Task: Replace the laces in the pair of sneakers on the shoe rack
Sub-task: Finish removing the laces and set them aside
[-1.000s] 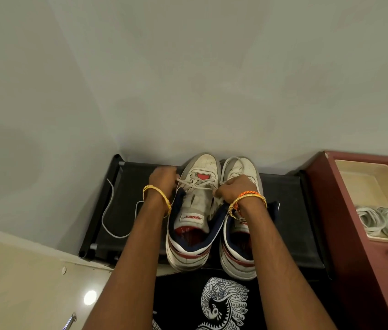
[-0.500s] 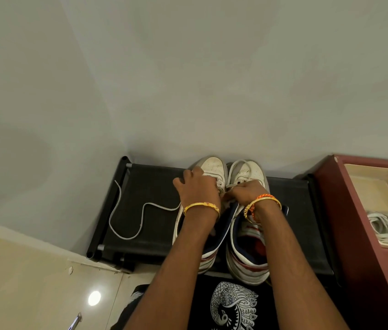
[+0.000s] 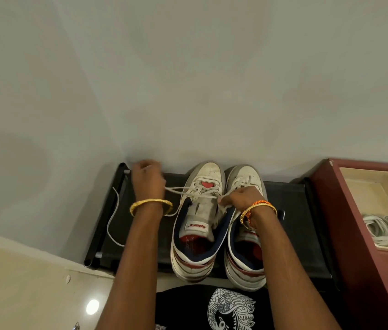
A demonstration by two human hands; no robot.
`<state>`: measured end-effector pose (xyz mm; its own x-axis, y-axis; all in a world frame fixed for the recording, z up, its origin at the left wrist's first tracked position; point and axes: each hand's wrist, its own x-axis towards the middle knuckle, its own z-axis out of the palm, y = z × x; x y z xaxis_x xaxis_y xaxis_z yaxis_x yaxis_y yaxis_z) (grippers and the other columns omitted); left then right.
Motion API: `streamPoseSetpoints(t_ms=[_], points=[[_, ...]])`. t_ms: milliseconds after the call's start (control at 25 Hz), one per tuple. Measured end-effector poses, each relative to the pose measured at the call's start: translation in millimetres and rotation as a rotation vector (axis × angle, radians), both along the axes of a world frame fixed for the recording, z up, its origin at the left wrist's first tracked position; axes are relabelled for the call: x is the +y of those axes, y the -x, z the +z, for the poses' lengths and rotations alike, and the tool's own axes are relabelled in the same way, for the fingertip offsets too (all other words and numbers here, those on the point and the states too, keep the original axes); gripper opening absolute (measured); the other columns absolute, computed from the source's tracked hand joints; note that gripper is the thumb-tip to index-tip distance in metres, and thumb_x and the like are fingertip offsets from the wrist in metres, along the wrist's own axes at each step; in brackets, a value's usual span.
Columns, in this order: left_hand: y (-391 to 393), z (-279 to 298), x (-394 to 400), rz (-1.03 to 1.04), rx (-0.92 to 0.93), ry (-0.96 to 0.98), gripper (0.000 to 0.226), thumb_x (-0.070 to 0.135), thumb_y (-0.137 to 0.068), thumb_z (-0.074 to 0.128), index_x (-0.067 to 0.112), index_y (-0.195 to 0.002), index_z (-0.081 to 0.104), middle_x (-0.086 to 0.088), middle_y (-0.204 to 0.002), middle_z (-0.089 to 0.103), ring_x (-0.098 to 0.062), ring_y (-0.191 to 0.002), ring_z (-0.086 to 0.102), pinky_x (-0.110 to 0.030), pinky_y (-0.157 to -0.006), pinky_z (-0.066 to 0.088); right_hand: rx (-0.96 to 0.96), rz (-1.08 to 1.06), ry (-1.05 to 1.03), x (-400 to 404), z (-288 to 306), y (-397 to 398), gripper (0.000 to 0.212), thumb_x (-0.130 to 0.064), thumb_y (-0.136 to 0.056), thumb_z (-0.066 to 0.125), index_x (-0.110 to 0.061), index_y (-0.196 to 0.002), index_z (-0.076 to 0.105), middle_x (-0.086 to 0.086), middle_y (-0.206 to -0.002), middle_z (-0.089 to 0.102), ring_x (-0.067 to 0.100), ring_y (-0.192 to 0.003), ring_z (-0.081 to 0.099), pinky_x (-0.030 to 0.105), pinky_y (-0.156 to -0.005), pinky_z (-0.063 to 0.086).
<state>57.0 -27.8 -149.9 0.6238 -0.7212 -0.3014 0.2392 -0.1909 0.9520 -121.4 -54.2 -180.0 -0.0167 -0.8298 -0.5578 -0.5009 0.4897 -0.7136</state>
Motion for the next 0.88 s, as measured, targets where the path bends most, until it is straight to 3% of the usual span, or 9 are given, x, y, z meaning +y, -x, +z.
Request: streamPoseSetpoints(t_ms=[80,120,160,280,440,560,640,720,880], points=[[21.3,-8.7,0.7,-0.361,-0.748,-0.191,0.018,0.022,-0.090,0.054,0.018,-0.108,0.058,-0.003,-0.097,0.057,-0.017,-0.088,0.056,-0.031,-0.079,0.050,-0.004,-0.009,0.006,-0.3,-2.1,0.1,0.012,-0.007,-0.073,0.074,-0.008,-0.064,0.066,0.000,-0.067,0.061,0.015,-0.066,0.054,0.021,-0.053,0.040],[34.9,-13.4,0.9,-0.536,-1.068,-0.313,0.024,0.030,-0.089,0.055,0.023,-0.112,0.059,-0.006,-0.112,0.054,-0.022,-0.106,0.051,-0.040,-0.093,0.043,-0.002,-0.009,0.012,-0.2,-2.5,0.3,0.009,-0.007,-0.073,0.074,-0.007,-0.066,0.067,0.000,-0.067,0.062,0.016,-0.067,0.056,0.022,-0.055,0.042],[48.9,-18.1,1.5,-0.682,-1.272,-0.426,0.030,0.036,-0.090,0.054,0.027,-0.118,0.059,-0.008,-0.125,0.048,-0.027,-0.119,0.042,-0.046,-0.099,0.034,0.009,0.002,0.017,-0.5,-2.6,0.4,0.006,-0.008,-0.073,0.073,-0.006,-0.069,0.069,0.000,-0.068,0.062,0.017,-0.069,0.057,0.023,-0.059,0.045],[78.1,-29.7,1.3,-0.831,-1.402,-0.509,0.036,0.032,-0.094,0.050,0.019,-0.127,0.056,-0.011,-0.140,0.037,-0.031,-0.130,0.030,-0.047,-0.105,0.026,0.058,0.066,0.030,-1.2,-2.9,1.4,0.013,-0.011,-0.076,0.070,-0.002,-0.085,0.071,0.002,-0.078,0.063,0.020,-0.079,0.057,0.030,-0.075,0.049],[72.3,-33.7,0.4,-0.642,-1.232,-0.404,0.027,0.026,-0.093,0.052,0.022,-0.116,0.065,-0.004,-0.135,0.041,-0.023,-0.125,0.037,-0.042,-0.103,0.027,0.040,0.042,0.018,-1.3,-3.3,2.3,0.009,-0.014,-0.076,0.073,-0.007,-0.072,0.069,0.006,-0.084,0.066,0.021,-0.079,0.059,0.028,-0.069,0.049],[57.2,-22.7,2.7,-0.437,-0.968,-0.301,0.011,0.020,-0.088,0.060,0.022,-0.088,0.071,0.002,-0.130,0.043,-0.017,-0.120,0.040,-0.042,-0.101,0.023,0.005,0.008,-0.011,-0.5,-2.3,2.8,0.020,-0.012,-0.074,0.075,-0.011,-0.058,0.063,0.002,-0.068,0.061,0.016,-0.065,0.054,0.025,-0.059,0.044],[43.7,-13.1,2.9,-0.291,-0.733,-0.210,0.014,0.019,-0.086,0.063,0.026,-0.074,0.062,0.001,-0.124,0.047,-0.016,-0.114,0.047,-0.043,-0.104,0.026,-0.014,0.000,-0.013,0.2,-0.4,3.4,0.023,-0.011,-0.074,0.075,-0.011,-0.056,0.061,0.001,-0.066,0.059,0.016,-0.063,0.051,0.023,-0.053,0.037],[27.2,-6.8,1.9,-0.100,-0.513,-0.095,0.008,0.019,-0.088,0.059,0.024,-0.083,0.061,0.000,-0.111,0.054,-0.013,-0.098,0.056,-0.042,-0.096,0.040,-0.023,0.007,-0.018,0.8,0.6,3.3,0.020,-0.011,-0.075,0.075,-0.010,-0.060,0.062,0.000,-0.067,0.059,0.016,-0.067,0.052,0.021,-0.052,0.036],[1.4,-2.0,-0.3,0.261,0.126,0.103,0.013,0.009,-0.096,0.046,0.006,-0.107,0.051,-0.002,-0.087,0.062,-0.014,-0.079,0.063,-0.026,-0.076,0.054,-0.023,-0.001,-0.039,0.5,-0.2,2.9,0.016,-0.010,-0.074,0.075,-0.007,-0.065,0.063,0.001,-0.069,0.059,0.016,-0.066,0.052,0.022,-0.051,0.035]])
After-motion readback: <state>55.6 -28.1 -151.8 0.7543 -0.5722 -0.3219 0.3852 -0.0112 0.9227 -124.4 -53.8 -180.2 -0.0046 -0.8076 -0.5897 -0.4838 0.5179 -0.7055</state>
